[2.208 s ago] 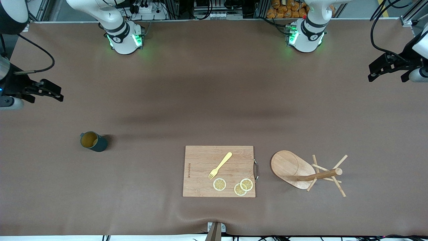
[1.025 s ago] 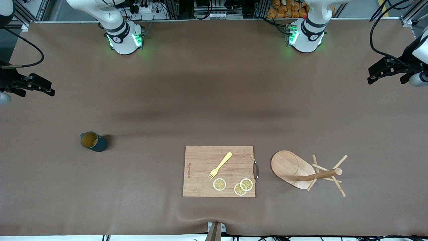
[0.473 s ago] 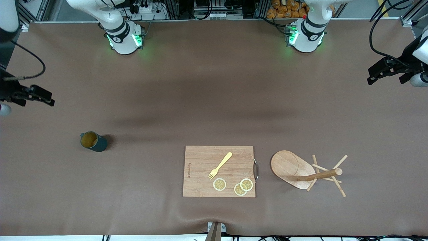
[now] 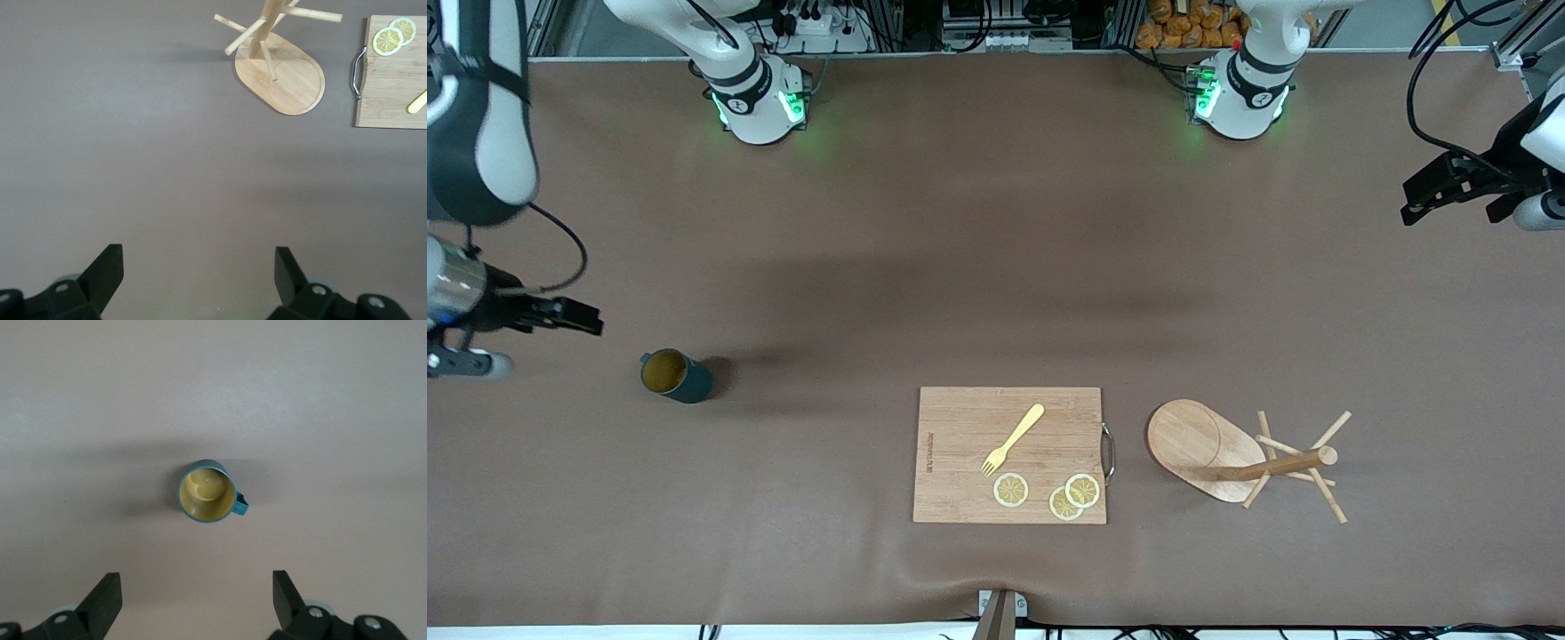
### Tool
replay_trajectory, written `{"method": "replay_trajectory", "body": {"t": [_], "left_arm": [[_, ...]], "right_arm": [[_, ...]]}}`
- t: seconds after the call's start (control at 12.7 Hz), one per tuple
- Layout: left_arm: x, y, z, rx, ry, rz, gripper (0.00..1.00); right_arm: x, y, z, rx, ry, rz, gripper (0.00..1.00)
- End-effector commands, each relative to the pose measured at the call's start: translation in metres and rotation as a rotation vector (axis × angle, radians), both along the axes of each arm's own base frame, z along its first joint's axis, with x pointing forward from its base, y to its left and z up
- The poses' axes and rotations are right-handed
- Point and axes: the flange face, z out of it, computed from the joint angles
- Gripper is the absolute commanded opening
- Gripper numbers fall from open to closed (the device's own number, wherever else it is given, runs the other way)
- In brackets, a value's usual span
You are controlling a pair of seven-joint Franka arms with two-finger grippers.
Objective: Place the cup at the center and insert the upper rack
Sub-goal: 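Lower the right gripper and grasp the teal mug rim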
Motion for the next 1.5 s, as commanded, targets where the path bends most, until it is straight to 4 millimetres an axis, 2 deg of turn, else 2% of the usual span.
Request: {"method": "replay_trajectory", "body": {"t": [0.0,0.16,0.32,0.47,0.63,0.79,1.03,1.1,1.18,1.34,1.42], "left_arm": [[0.006,-0.008,-0.002,-0.024,0.002,-0.001,1.00],[0.006,-0.009,-0.002,-0.026,0.001,-0.003,1.00],[0.006,-0.010,-0.002,-0.026,-0.002,-0.004,1.00],[0.008,-0.010,-0.002,-0.027,-0.011,-0.004,1.00],[0.012,-0.011,-0.004,-0.032,-0.023,-0.004,1.00],[0.022,-0.016,-0.015,-0.049,-0.024,-0.010,1.00],[0.027,-0.023,-0.023,-0.060,-0.018,-0.022,1.00],[0.027,-0.024,-0.025,-0.060,-0.015,-0.025,1.00],[0.027,-0.024,-0.026,-0.060,-0.013,-0.023,1.00],[0.027,-0.025,-0.026,-0.060,-0.012,-0.025,1.00],[0.027,-0.029,-0.027,-0.060,-0.010,-0.032,1.00]], "right_arm": [[0.021,0.005,-0.064,0.045,0.047,-0.039,1.00],[0.028,0.004,-0.109,0.055,0.050,-0.061,1.00],[0.023,0.006,-0.153,0.056,0.030,-0.091,1.00],[0.017,0.006,-0.183,0.038,0.013,-0.112,1.00],[0.016,0.010,-0.201,0.027,0.038,-0.153,1.00],[0.016,0.024,-0.211,0.014,0.055,-0.191,1.00],[0.014,0.025,-0.224,0.006,0.072,-0.205,0.99],[0.013,0.024,-0.226,0.004,0.078,-0.211,0.90],[0.013,0.023,-0.229,0.003,0.083,-0.213,0.75],[0.013,0.019,-0.229,0.003,0.084,-0.220,0.33],[0.012,0.018,-0.228,0.004,0.086,-0.222,0.05]]}}
